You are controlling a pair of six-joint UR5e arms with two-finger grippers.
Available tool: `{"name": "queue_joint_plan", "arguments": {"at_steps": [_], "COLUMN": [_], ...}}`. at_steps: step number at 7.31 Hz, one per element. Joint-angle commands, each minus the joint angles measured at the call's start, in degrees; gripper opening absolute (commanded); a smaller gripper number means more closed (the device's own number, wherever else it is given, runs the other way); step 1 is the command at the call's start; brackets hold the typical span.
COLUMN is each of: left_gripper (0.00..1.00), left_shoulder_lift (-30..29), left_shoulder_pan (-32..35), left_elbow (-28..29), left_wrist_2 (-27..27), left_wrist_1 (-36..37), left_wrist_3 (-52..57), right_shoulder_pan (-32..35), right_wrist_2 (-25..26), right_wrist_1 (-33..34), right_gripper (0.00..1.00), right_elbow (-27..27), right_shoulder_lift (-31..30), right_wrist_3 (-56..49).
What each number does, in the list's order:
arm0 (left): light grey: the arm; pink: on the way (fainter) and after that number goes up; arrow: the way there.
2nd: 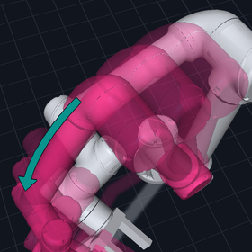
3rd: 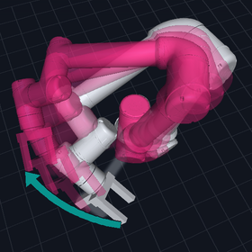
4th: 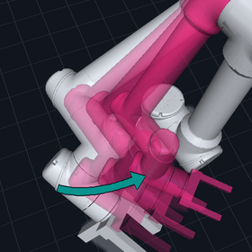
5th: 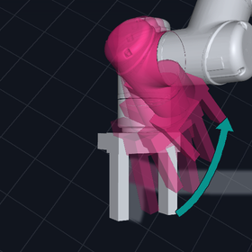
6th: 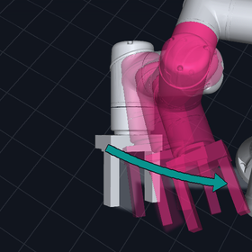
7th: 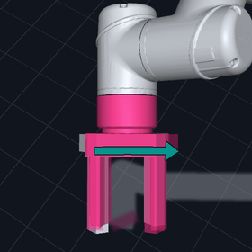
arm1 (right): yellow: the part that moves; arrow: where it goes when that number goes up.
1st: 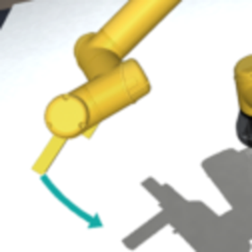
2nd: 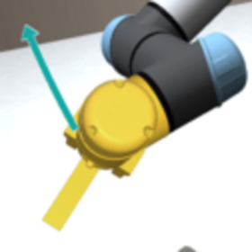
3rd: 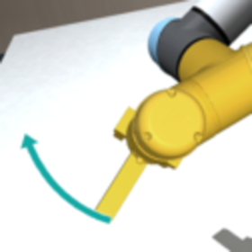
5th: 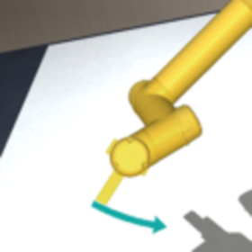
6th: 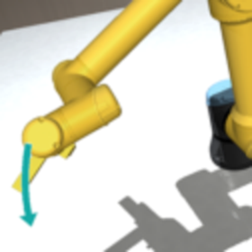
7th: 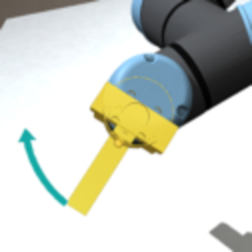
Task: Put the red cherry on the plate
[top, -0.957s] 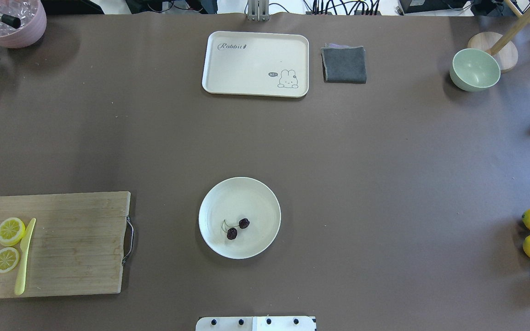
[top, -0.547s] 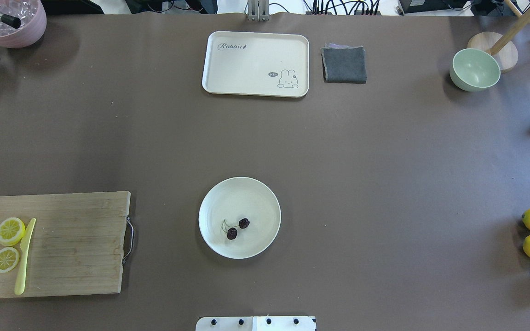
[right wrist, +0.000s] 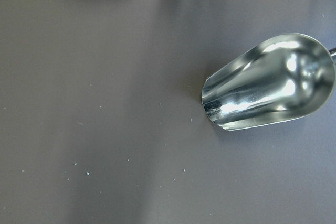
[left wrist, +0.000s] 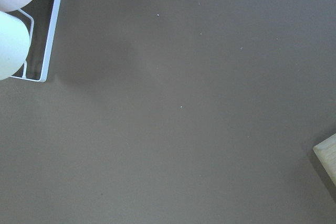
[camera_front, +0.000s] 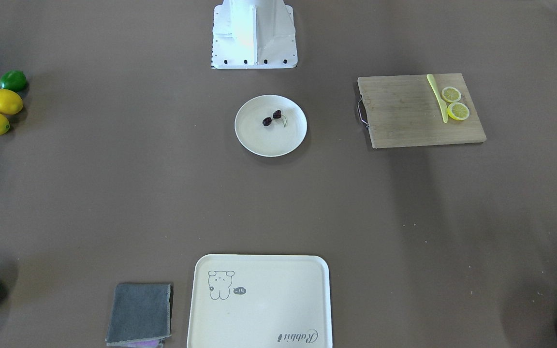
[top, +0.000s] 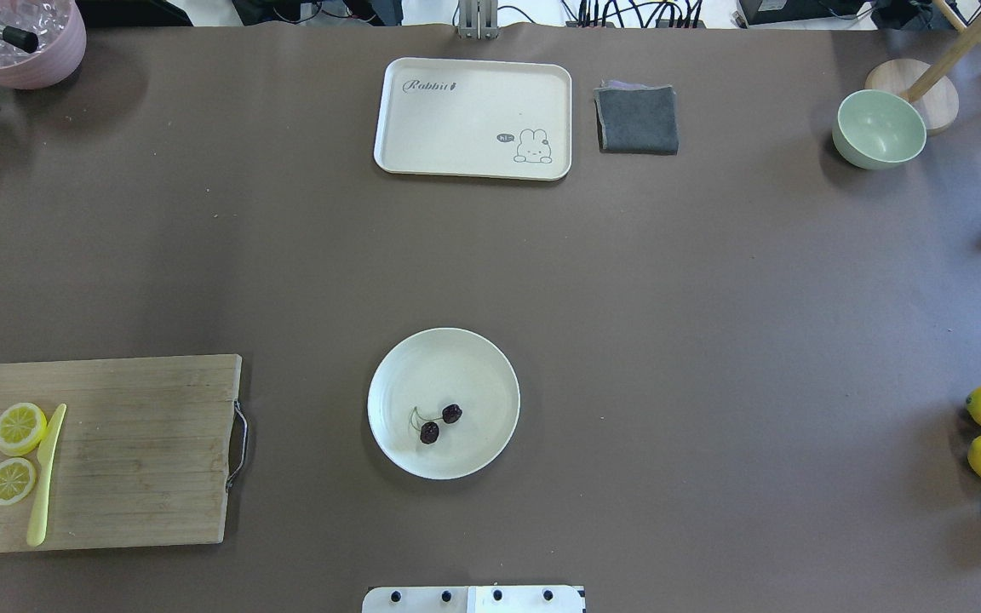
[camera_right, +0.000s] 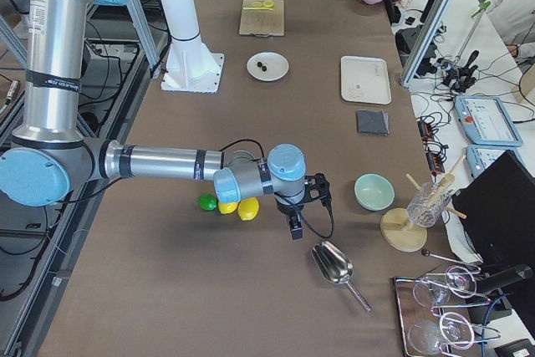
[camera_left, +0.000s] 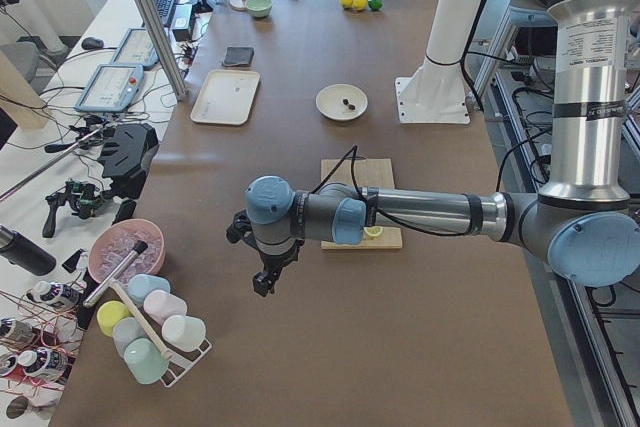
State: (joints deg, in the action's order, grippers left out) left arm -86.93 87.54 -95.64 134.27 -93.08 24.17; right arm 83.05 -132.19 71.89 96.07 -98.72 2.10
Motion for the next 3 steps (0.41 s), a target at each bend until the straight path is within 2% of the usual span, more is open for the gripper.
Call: {"name": "queue_joint_plan", "arguments": {"at_steps": [1, 3], "left_gripper": [0.98, 0.98], "left_shoulder_lift": [0.0, 0.0], "left_shoulder_pan": [0.0, 0.0], "left_elbow": [0.0, -0.2], "left_wrist_2": [0.0, 0.0], "left_wrist_1": [0.0, 0.0], "left_wrist_3": [0.0, 0.0], "right_shoulder_pan": [0.0, 0.1], "right_wrist_2": [0.0, -0.1], "right_wrist_1": [0.0, 0.0], "right_gripper": [1.0, 1.0], "right_elbow": [0.1, 0.1], "right_shoulder_lift": [-0.1, -0.4], "right_wrist_3": [0.0, -0.1]}}
